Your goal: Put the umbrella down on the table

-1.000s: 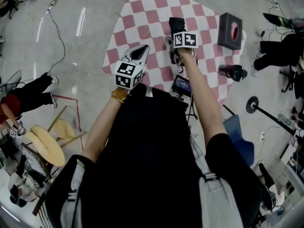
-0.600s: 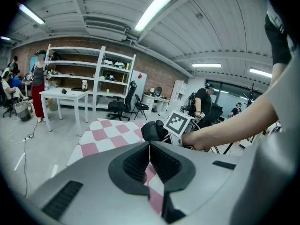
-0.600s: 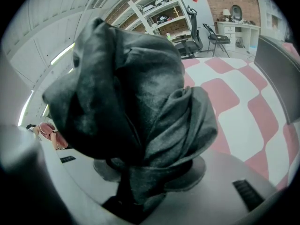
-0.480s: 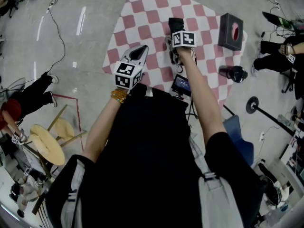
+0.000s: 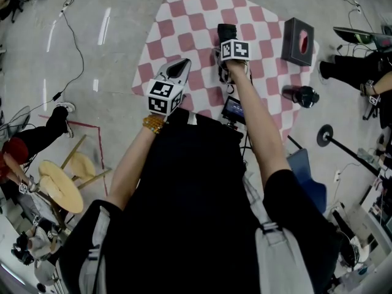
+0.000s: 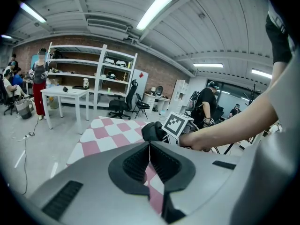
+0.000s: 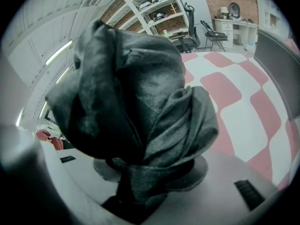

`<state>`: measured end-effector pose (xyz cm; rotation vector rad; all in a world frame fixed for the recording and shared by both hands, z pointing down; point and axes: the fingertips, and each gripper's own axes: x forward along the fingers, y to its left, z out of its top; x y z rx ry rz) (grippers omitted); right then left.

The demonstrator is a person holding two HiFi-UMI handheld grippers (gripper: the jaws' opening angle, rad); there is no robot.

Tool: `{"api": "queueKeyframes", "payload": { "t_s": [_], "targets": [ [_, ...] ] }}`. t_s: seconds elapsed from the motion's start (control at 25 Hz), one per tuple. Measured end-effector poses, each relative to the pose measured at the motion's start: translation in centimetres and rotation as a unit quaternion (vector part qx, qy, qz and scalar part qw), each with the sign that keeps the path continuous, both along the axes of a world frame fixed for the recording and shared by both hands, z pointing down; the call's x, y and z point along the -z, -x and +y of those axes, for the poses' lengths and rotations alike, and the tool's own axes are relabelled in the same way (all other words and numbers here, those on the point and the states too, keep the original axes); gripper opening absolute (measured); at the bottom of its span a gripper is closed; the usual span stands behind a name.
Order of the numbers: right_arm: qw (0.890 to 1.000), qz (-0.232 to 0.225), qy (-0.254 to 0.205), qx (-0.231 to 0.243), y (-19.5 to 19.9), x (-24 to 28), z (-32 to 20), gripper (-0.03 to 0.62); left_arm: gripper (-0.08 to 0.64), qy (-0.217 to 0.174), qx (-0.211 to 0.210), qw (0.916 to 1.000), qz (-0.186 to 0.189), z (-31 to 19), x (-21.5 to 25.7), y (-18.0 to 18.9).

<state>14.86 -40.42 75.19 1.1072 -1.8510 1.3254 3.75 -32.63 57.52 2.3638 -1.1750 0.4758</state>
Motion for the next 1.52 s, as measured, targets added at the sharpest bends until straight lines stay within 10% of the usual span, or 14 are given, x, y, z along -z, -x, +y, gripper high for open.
{"api": "queueKeyframes", "payload": {
  "t_s": [1.52],
  "targets": [
    [1.0,-0.008,0.025,-0.009,-0.3,-0.5,-0.1,0.236,0.015,0.004,-0.005,1.0,0.001,-0.3,0.0,-1.1]
  ]
}}
